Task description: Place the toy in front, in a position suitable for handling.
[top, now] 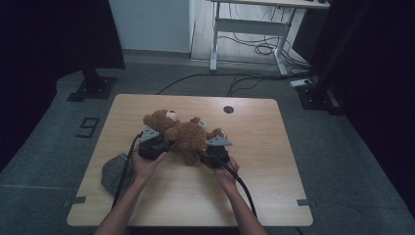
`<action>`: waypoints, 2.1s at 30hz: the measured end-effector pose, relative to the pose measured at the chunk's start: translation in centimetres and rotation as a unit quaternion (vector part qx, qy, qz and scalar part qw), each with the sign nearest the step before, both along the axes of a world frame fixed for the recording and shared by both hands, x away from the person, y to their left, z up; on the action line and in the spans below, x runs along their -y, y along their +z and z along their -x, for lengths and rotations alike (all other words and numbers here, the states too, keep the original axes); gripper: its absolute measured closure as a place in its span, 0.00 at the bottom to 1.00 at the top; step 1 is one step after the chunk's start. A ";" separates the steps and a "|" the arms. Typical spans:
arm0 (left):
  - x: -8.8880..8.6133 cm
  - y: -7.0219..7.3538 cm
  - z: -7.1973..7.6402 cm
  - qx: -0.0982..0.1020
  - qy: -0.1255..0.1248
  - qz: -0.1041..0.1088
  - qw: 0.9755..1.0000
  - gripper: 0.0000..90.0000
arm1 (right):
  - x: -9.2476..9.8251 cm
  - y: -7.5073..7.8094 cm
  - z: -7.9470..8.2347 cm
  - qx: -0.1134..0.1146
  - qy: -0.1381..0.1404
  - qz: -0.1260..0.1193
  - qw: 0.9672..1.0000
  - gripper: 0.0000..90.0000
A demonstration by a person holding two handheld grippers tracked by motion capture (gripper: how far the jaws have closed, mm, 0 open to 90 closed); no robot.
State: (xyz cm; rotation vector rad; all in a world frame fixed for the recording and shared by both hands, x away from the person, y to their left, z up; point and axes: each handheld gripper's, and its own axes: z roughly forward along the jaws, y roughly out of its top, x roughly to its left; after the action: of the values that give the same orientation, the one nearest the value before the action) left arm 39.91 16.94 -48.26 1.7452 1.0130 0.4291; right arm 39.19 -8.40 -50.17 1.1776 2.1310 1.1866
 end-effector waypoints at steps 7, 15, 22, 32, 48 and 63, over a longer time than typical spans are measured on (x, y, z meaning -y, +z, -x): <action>1.5 2.6 0.6 0.024 -0.022 0.004 0.999 0.82 | 2.3 1.7 0.0 0.049 -0.030 -0.027 0.998 0.69; 3.2 4.4 3.0 0.044 -0.058 -0.004 0.997 0.82 | 5.7 3.8 0.9 0.076 -0.035 -0.048 0.995 0.69; 4.3 3.9 3.9 0.041 -0.069 -0.006 0.997 0.82 | 6.9 4.3 1.7 0.091 -0.036 -0.033 0.995 0.69; 4.7 3.9 5.3 0.047 -0.083 0.001 0.995 0.82 | 7.8 4.6 1.9 0.099 -0.039 -0.030 0.994 0.69; 6.3 0.6 6.2 0.005 -0.105 -0.002 0.994 0.80 | 9.1 3.3 5.3 0.115 -0.048 -0.006 0.992 0.68; 6.8 -0.4 6.0 -0.016 -0.112 -0.016 0.993 0.75 | 10.3 -0.7 4.8 0.072 -0.051 -0.041 0.995 0.59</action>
State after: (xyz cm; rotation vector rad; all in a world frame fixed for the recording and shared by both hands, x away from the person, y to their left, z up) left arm 33.87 10.17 -48.66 1.8751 0.8253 0.2764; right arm 34.37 -18.74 -50.87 1.1829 1.9103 1.2831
